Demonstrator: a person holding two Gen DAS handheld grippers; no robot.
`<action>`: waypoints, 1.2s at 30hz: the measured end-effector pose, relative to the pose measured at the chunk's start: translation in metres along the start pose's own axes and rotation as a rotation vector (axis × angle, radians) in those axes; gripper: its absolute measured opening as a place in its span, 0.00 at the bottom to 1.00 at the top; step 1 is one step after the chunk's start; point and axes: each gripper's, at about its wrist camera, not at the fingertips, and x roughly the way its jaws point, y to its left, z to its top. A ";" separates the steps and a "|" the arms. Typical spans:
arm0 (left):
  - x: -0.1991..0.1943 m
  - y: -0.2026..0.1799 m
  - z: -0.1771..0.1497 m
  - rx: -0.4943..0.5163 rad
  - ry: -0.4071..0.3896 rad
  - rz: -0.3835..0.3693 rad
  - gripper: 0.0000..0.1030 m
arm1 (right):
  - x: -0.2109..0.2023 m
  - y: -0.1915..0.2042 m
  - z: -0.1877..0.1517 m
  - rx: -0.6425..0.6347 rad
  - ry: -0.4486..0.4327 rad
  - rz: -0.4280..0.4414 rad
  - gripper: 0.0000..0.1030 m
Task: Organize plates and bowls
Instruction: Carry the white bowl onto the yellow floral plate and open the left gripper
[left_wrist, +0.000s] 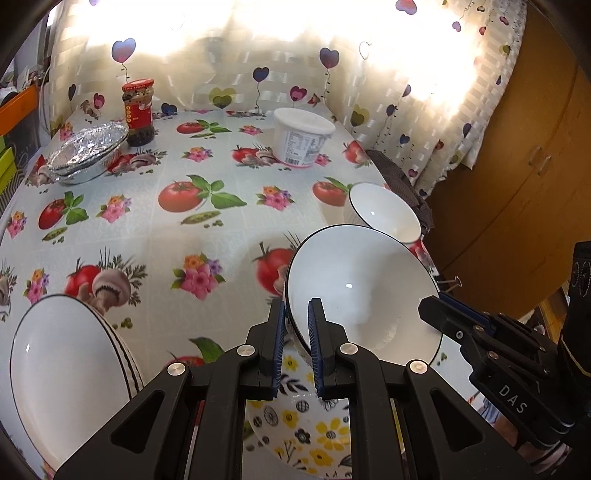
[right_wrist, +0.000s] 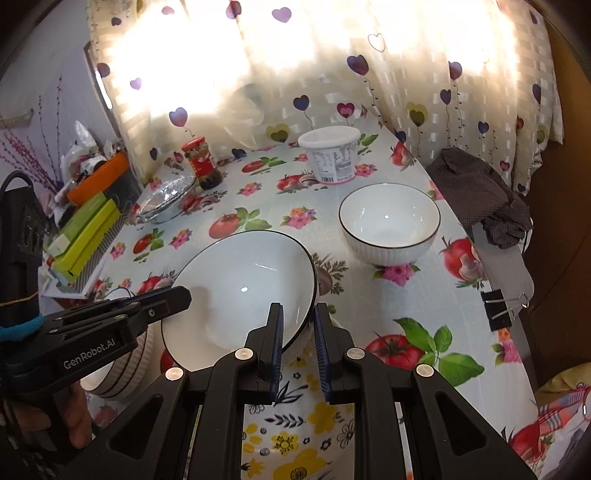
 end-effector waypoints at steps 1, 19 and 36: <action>0.000 -0.001 -0.002 0.000 0.003 -0.002 0.13 | -0.001 -0.001 -0.002 0.003 0.000 -0.001 0.16; 0.013 -0.005 -0.037 0.014 0.072 0.002 0.13 | 0.000 -0.011 -0.038 0.059 0.032 0.001 0.16; 0.014 -0.004 -0.043 0.012 0.073 0.004 0.13 | 0.002 -0.014 -0.045 0.066 0.038 0.005 0.16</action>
